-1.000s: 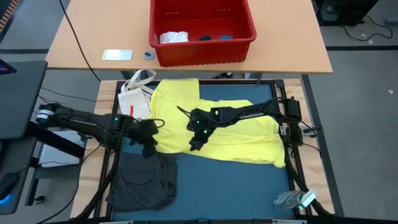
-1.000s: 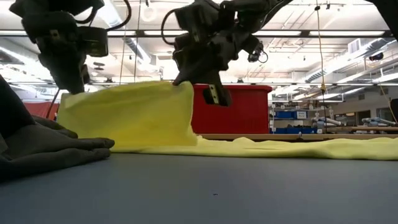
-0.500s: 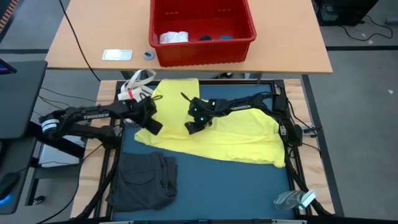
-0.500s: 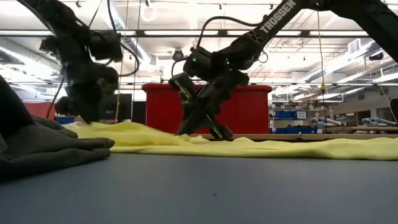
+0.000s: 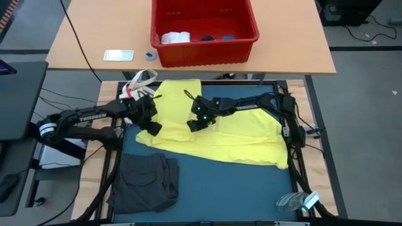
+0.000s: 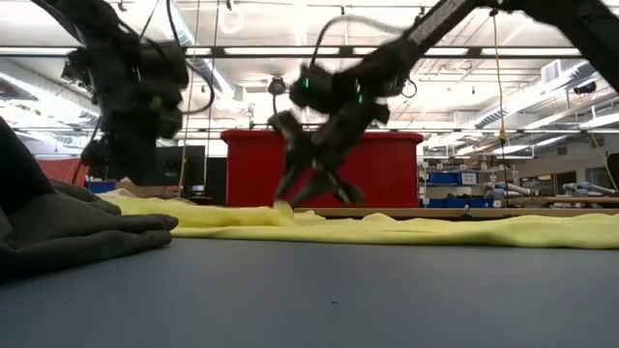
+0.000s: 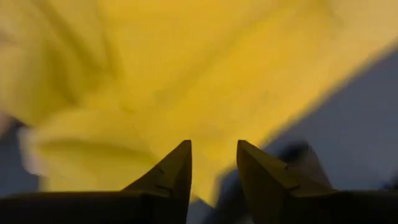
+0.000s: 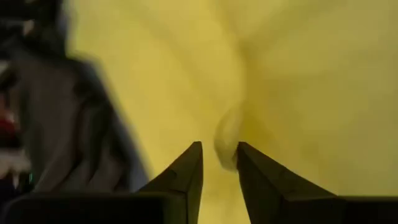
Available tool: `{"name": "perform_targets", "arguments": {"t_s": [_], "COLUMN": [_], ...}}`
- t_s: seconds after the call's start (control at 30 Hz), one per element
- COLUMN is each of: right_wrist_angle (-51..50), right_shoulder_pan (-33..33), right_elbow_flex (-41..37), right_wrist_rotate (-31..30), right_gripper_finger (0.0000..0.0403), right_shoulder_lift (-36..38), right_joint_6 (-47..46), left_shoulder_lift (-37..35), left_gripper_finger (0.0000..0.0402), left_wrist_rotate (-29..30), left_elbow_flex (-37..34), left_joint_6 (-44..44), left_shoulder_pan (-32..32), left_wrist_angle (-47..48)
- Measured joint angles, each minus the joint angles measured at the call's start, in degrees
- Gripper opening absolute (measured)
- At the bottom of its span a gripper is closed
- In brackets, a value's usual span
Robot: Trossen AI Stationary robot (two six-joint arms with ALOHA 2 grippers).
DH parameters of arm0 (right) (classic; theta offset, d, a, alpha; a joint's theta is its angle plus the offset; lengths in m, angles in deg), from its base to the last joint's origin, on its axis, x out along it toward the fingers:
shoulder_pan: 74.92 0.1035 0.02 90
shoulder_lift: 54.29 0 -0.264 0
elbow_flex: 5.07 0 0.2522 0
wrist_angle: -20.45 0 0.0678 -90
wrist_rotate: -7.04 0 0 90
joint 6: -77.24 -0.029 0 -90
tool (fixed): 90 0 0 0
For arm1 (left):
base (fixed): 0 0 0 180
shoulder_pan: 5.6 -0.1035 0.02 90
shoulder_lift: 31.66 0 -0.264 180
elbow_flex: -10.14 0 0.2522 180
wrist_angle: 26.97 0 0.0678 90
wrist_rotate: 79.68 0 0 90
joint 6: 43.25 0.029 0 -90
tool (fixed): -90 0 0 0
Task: Fold laundry
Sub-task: Fold the yellow shirt
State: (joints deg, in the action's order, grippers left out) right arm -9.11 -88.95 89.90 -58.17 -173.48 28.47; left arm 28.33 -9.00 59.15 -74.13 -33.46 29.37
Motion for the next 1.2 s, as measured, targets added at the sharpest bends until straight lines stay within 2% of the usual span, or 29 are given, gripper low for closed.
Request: {"name": "perform_targets", "arguments": {"t_s": [0.1, 0.23, 0.3, 0.5, 0.67, 0.87, 1.0, 1.2], "right_wrist_angle": [-3.3, -7.5, -8.3, -6.8, -5.1, -4.9, -4.4, -4.8], "right_shoulder_pan": [3.9, 8.8, 10.1, 11.2, 10.6, 10.2, 10.8, 13.3], "right_elbow_flex": [0.1, 0.1, 0.1, -0.1, 0.0, 0.0, 0.0, 0.0], "right_wrist_rotate": [-5.0, -15.4, -17.6, -22.0, -23.3, -21.0, -16.9, -17.5], "right_gripper_finger": [0.0118, 0.0134, 0.0143, 0.0169, 0.0171, 0.016, 0.0157, 0.0157], "right_shoulder_lift": [3.1, 4.1, 3.7, 1.1, 1.2, 1.1, 1.1, 1.1], "right_joint_6": [5.2, 9.4, 8.8, 9.1, 11.6, 11.6, 10.1, 9.8], "left_shoulder_lift": [-3.9, -7.1, -7.3, -6.1, -3.7, -0.2, 1.6, 1.4], "left_gripper_finger": [0.0144, 0.0155, 0.0162, 0.0188, 0.0199, 0.0199, 0.0192, 0.0175], "left_wrist_rotate": [1.5, 9.7, 12.6, 13.6, 13.7, 13.7, 12.9, 12.0], "left_elbow_flex": [0.0, 0.0, 0.0, 0.0, 0.0, -0.1, -4.0, -8.5], "left_joint_6": [-1.9, -6.6, -8.8, -12.8, -14.5, -14.5, -14.8, -18.3], "left_shoulder_pan": [5.2, 11.6, 13.4, 15.7, 16.7, 17.2, 17.2, 17.2], "left_wrist_angle": [1.9, 6.0, 6.6, 6.3, 7.3, 5.3, -0.1, -7.4]}}
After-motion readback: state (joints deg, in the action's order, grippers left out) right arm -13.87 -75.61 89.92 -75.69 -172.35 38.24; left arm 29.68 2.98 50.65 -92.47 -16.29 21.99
